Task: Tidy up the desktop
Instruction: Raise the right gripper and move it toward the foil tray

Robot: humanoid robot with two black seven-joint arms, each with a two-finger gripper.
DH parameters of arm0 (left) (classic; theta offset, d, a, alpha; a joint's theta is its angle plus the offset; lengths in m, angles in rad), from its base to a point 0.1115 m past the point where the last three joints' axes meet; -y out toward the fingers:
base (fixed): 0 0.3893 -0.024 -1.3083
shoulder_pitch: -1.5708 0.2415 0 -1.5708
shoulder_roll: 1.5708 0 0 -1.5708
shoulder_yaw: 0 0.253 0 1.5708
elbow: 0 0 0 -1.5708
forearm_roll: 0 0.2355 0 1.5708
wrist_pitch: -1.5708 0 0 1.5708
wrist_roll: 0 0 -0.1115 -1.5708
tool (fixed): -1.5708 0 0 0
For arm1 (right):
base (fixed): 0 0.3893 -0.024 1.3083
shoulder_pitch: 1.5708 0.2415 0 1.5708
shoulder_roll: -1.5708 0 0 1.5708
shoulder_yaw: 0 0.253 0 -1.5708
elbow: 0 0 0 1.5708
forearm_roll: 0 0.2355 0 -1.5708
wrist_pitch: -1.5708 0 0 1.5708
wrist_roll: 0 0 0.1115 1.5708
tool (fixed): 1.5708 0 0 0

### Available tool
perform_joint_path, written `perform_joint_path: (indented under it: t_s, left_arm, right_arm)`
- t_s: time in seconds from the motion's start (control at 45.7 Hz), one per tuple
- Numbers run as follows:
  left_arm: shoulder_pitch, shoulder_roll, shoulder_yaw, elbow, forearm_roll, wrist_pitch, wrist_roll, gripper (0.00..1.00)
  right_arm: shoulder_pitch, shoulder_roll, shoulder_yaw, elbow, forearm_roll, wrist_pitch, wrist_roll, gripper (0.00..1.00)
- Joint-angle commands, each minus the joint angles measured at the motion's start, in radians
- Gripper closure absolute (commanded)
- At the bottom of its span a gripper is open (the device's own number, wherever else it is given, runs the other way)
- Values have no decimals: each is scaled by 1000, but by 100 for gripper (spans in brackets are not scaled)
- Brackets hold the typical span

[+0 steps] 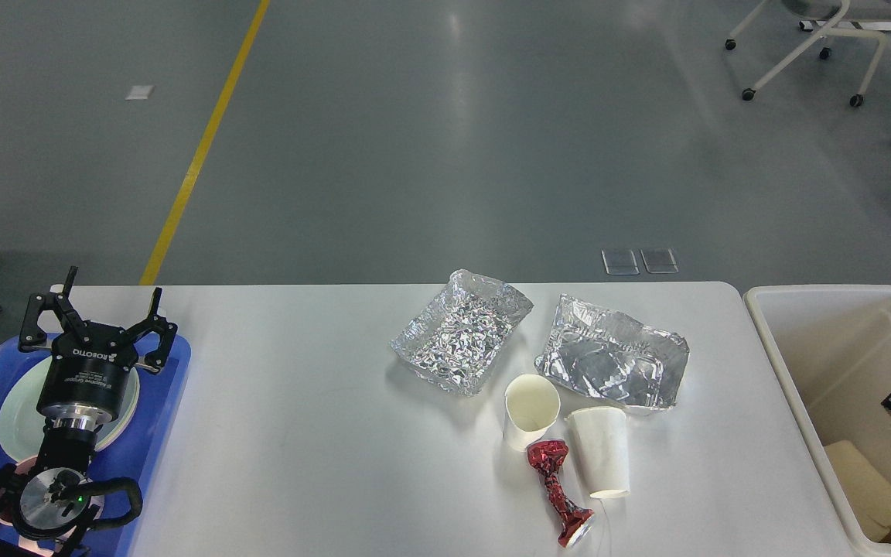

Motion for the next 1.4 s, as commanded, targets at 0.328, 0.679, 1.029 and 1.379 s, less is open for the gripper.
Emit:
perform_joint_path:
  t_s: [0.328,0.679,1.029,1.379]
  left_arm:
    - [0,0,0,0,0,0,0,4]
    - [0,0,0,0,0,0,0,4]
    - [0,0,0,0,0,0,0,4]
    - [0,0,0,0,0,0,0,4]
  right_arm:
    - [-205,204,34,-226,12,-72,-18,100]
    - [-205,195,39,-212,15,-191,-17,0]
    - [-193,192,42,-197,4,-207,-15,0]
    - [41,82,15,84,-184,-165,-38,0]
